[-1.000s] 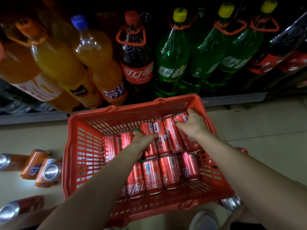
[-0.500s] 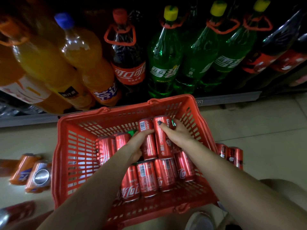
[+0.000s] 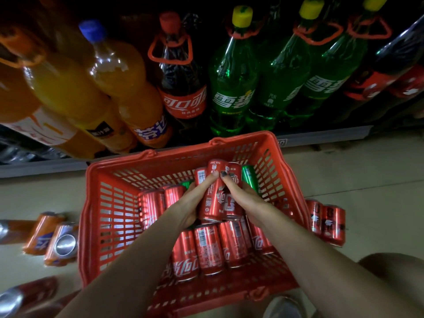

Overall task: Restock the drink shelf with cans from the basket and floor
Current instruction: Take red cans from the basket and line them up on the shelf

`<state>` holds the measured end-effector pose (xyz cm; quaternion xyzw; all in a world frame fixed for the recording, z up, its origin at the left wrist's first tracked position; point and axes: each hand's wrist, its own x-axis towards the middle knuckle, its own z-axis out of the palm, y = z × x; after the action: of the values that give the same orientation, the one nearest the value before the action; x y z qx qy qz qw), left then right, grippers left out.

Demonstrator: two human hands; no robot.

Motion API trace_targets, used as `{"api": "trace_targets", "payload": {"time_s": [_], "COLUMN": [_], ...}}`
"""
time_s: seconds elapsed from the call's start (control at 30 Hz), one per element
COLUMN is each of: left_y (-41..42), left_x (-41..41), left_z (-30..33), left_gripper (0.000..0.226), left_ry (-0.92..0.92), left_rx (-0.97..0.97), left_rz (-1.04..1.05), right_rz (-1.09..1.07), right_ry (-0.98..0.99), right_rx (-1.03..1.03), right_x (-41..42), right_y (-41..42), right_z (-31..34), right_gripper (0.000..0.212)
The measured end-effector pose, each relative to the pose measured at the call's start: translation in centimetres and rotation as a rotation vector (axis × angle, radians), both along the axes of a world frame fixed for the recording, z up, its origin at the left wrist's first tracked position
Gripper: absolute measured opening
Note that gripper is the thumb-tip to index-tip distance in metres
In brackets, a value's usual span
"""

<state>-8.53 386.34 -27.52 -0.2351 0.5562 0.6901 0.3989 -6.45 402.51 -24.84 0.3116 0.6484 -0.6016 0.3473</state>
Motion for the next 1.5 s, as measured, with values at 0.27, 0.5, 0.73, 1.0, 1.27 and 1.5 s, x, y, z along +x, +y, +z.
{"api": "trace_targets", "payload": {"time_s": [0.27, 0.5, 0.73, 1.0, 1.27, 1.5], "left_y": [0.4, -0.9, -0.9, -0.7, -1.2, -1.0], "left_x": [0.3, 0.5, 0.4, 0.8, 2.6, 4.0], "left_z": [0.2, -0.9, -0.8, 1.9, 10.1, 26.9], "left_gripper": [0.116, 0.101, 0.103, 0.088, 0.092, 0.093], "left_ry": [0.086, 0.059, 0.086, 0.151, 0.308, 0.508], "left_rx": [-0.052, -0.066, -0.086, -0.073, -0.067, -0.095], "left_rz": [-0.018, 0.021, -0.003, 0.002, 0.051, 0.043], "right_rz": [0.026, -0.041, -0.04, -0.073, -0.071, -0.125], "right_ry": [0.017, 0.041, 0.027, 0.108, 0.275, 0.455], "right_rx": [-0.161, -0.243, -0.305, -0.327, -0.299, -0.261], "right_x": [-0.9, -0.1, 0.1, 0.9, 2.4, 5.4], "right_y": [1.1, 2.0, 2.2, 2.1, 1.8, 1.8], "right_z": [-1.8, -2.3, -2.2, 0.0, 7.3, 25.9], "right_gripper": [0.11, 0.098, 0.086, 0.088, 0.096, 0.07]}}
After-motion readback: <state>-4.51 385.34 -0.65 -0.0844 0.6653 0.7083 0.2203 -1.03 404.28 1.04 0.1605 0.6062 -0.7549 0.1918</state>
